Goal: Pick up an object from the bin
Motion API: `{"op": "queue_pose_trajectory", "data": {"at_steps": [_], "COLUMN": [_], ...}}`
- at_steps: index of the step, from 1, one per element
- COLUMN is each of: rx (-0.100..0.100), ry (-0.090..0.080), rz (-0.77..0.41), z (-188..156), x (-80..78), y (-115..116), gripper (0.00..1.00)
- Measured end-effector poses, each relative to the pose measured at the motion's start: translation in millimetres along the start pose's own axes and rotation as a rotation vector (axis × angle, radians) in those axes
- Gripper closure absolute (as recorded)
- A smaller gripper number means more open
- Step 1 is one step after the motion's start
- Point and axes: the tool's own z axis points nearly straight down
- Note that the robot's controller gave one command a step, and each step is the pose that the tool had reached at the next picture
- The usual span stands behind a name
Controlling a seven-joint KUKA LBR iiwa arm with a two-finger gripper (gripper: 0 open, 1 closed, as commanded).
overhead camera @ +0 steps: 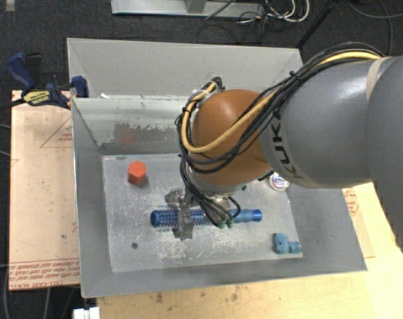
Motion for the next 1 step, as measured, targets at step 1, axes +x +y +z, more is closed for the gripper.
{"op": "queue_pose_trajectory", "data": {"at_steps": [1], "rx": [0.0], "ry": [-0.003], "rz": [-0.002], "z": [-51.7], "x": [-3.4], "y": [9.5], "gripper": [1.0]}}
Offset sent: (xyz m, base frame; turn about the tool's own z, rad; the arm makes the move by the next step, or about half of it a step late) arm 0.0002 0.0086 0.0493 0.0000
